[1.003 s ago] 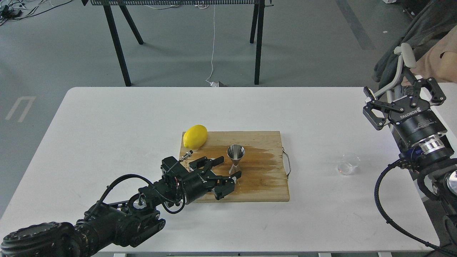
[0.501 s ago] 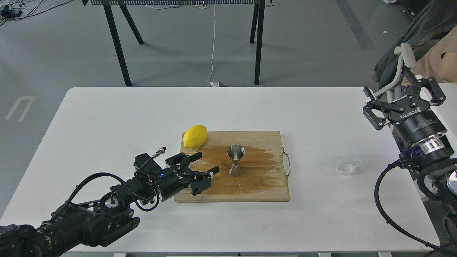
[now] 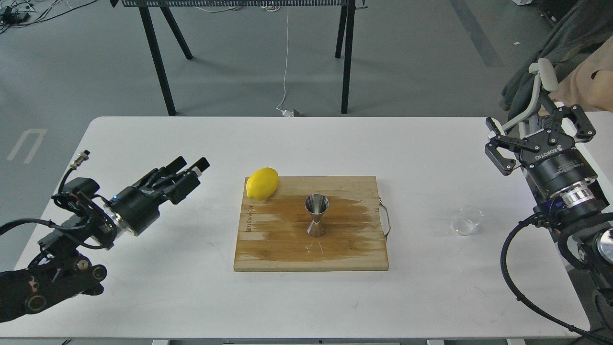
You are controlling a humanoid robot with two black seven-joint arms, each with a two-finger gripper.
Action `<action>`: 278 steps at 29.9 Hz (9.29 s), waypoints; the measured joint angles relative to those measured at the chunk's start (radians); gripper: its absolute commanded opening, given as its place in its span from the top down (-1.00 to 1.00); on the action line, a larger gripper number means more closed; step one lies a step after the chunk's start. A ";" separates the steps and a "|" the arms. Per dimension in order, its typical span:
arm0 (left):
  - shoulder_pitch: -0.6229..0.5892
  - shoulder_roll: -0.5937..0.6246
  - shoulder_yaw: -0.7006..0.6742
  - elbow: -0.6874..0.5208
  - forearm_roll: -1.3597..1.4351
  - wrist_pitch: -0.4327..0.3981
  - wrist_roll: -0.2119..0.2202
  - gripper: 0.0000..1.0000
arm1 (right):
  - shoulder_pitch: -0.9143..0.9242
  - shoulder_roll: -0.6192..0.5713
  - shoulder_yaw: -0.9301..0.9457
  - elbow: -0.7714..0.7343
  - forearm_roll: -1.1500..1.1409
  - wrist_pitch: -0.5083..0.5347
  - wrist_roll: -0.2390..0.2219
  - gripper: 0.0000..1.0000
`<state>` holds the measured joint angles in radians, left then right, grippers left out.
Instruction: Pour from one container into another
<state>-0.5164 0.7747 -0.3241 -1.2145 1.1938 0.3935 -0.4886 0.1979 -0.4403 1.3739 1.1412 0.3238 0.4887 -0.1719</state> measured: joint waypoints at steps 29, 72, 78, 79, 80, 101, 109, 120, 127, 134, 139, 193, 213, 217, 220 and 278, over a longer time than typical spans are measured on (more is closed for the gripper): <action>-0.044 0.023 -0.339 0.515 -1.269 -0.882 0.000 -0.71 | -0.065 0.042 0.013 0.013 0.035 0.000 -0.002 -0.96; -0.019 -0.023 -0.282 0.555 -1.267 -0.882 0.000 -0.71 | -0.430 0.067 0.081 0.237 0.189 -0.641 -0.039 -0.97; -0.019 -0.023 -0.282 0.555 -1.267 -0.882 0.000 -0.71 | -0.351 0.089 0.015 0.147 0.189 -0.653 -0.034 -0.97; -0.019 -0.024 -0.282 0.555 -1.267 -0.882 0.000 -0.71 | -0.342 0.095 0.010 0.137 0.188 -0.653 -0.034 -0.97; -0.018 -0.024 -0.282 0.555 -1.267 -0.882 0.000 -0.71 | -0.334 0.100 0.006 0.131 0.188 -0.653 -0.032 -0.97; -0.010 -0.024 -0.268 0.555 -1.267 -0.882 0.000 -0.71 | -0.196 0.132 -0.049 0.001 0.185 -0.654 -0.027 -0.97; -0.010 -0.036 -0.268 0.555 -1.267 -0.882 0.000 -0.71 | -0.147 0.138 -0.050 -0.062 0.185 -0.654 -0.027 -0.97; -0.002 -0.041 -0.267 0.555 -1.267 -0.882 0.000 -0.71 | -0.099 0.158 -0.052 -0.104 0.163 -0.654 -0.028 -0.85; -0.002 -0.041 -0.267 0.565 -1.266 -0.882 0.000 -0.71 | -0.097 0.167 -0.065 -0.109 0.153 -0.654 -0.028 -0.47; -0.001 -0.043 -0.267 0.572 -1.266 -0.882 0.000 -0.71 | -0.097 0.166 -0.078 -0.109 0.153 -0.647 -0.026 -0.17; -0.001 -0.043 -0.266 0.573 -1.266 -0.882 0.000 -0.71 | -0.097 0.166 -0.079 -0.109 0.153 -0.643 -0.026 0.04; -0.002 -0.059 -0.254 0.572 -1.269 -0.882 0.000 -0.71 | 0.166 0.207 -0.544 0.373 -0.791 -0.605 -0.007 0.27; -0.011 -0.061 -0.256 0.572 -1.269 -0.882 0.000 -0.71 | 0.270 0.200 -0.692 0.354 -0.947 -0.634 0.005 0.28; -0.010 -0.060 -0.257 0.572 -1.269 -0.882 0.000 -0.71 | 0.298 0.197 -0.719 0.341 -0.966 -0.640 0.010 0.28; -0.010 -0.060 -0.257 0.572 -1.269 -0.882 0.000 -0.71 | 0.311 0.197 -0.738 0.326 -1.003 -0.641 0.012 0.28; -0.010 -0.061 -0.257 0.572 -1.269 -0.882 0.000 -0.71 | 0.453 0.151 -0.938 0.275 -1.272 -0.661 0.026 0.28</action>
<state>-0.5263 0.7133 -0.5813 -0.6427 -0.0752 -0.4887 -0.4887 0.6508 -0.2894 0.4356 1.4159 -0.9479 -0.1718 -0.1457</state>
